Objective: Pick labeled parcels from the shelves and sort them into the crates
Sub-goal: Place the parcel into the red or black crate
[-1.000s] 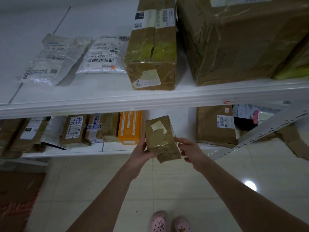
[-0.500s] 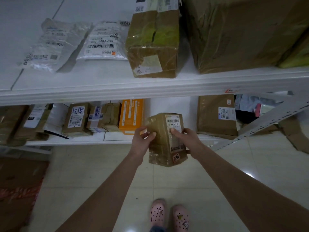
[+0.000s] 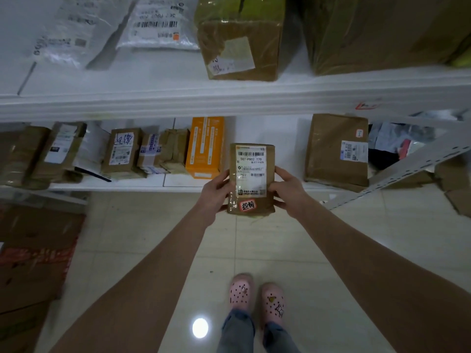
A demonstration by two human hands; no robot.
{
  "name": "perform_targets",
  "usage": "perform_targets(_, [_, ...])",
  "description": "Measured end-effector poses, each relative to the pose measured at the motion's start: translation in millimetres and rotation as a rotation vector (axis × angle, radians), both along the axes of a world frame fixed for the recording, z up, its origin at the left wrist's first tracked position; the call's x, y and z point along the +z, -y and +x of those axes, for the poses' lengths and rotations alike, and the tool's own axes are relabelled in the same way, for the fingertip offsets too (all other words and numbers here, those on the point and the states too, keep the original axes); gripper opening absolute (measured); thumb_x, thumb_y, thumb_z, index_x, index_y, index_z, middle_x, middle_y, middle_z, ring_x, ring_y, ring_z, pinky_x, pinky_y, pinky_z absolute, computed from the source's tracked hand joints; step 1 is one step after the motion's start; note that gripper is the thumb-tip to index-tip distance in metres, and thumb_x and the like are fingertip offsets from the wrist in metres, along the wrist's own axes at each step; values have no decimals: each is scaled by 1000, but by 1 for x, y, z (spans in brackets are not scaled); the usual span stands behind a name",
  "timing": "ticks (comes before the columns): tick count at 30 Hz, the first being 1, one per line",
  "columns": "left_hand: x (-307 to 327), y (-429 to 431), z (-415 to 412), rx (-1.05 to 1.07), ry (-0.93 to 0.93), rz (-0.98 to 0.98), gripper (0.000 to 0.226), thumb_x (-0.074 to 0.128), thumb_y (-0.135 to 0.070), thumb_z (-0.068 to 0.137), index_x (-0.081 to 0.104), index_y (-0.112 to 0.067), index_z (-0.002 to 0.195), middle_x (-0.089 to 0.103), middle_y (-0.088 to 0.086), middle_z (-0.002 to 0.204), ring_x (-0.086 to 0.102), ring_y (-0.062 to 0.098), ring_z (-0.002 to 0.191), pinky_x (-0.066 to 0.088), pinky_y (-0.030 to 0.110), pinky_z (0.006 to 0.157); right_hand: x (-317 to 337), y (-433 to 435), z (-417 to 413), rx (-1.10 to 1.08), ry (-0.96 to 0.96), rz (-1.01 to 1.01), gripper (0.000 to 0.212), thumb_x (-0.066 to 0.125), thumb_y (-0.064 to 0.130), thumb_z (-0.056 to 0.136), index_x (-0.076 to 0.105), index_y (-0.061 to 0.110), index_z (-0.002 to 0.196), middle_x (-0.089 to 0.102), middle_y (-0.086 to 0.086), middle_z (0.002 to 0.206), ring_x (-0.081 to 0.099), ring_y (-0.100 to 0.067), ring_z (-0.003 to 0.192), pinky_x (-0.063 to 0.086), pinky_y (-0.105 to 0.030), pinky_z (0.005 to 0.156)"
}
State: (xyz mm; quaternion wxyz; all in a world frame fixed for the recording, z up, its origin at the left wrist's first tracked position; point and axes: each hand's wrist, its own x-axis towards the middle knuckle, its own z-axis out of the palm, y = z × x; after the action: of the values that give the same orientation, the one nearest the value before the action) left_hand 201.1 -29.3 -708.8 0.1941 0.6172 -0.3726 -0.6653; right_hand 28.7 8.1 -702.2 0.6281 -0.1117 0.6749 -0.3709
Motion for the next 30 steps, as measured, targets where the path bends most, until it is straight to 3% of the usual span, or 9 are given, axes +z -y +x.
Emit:
perform_targets(4, [11,-5,7,33,-9,-37,43,58,-22,94,52,-32,135,67,-3,119,65,18,103,52,27,65,8,3,9,102,-84,-33,76,50,-12,79,48,36,138,71,2,88,59,-19,88,52,-48,89])
perform_targets(6, [18,-7,15,47,-16,-51,43,58,-22,94,52,-33,135,67,-3,120,65,18,104,53,28,65,19,4,17,127,-82,-49,76,50,-13,79,46,35,138,70,2,90,61,-16,82,54,-38,70])
perform_targets(8, [28,-10,26,67,-30,-58,47,60,-20,93,50,-33,136,66,-3,121,65,18,103,53,28,64,32,5,29,149,-78,-67,78,51,-15,80,44,34,140,69,-1,97,62,-13,76,47,-27,55])
perform_targets(11, [41,-15,51,96,-38,-82,54,63,-15,89,48,-33,138,65,-3,122,66,17,99,53,28,63,50,8,53,202,-83,-94,80,52,-17,79,43,32,141,68,-7,110,62,-12,75,46,-25,50])
perform_targets(15, [60,-25,93,155,-42,-110,58,66,-18,88,46,-32,140,63,-4,127,68,14,93,53,23,58,64,17,97,286,-107,-141,75,57,-16,77,46,27,138,66,-10,117,64,-21,87,46,-26,56])
perform_targets(19, [82,-38,158,271,-24,-136,55,65,-21,90,44,-29,140,62,-2,128,67,11,91,53,21,56,68,27,164,397,-154,-133,62,64,-8,75,52,18,130,65,-6,117,64,-25,97,50,-32,66])
perform_targets(23, [101,-56,242,436,39,-164,51,66,-26,89,45,-19,135,58,-2,130,63,16,101,54,27,63,75,34,256,531,-237,-142,58,70,-1,71,57,23,123,65,-5,115,64,-27,99,55,-46,85])
perform_targets(30, [117,-96,421,643,68,-182,49,63,-23,91,46,-19,136,55,0,135,60,19,110,51,25,64,98,28,452,771,-303,-273,60,69,1,74,56,22,129,67,-5,115,66,-26,97,54,-46,88])
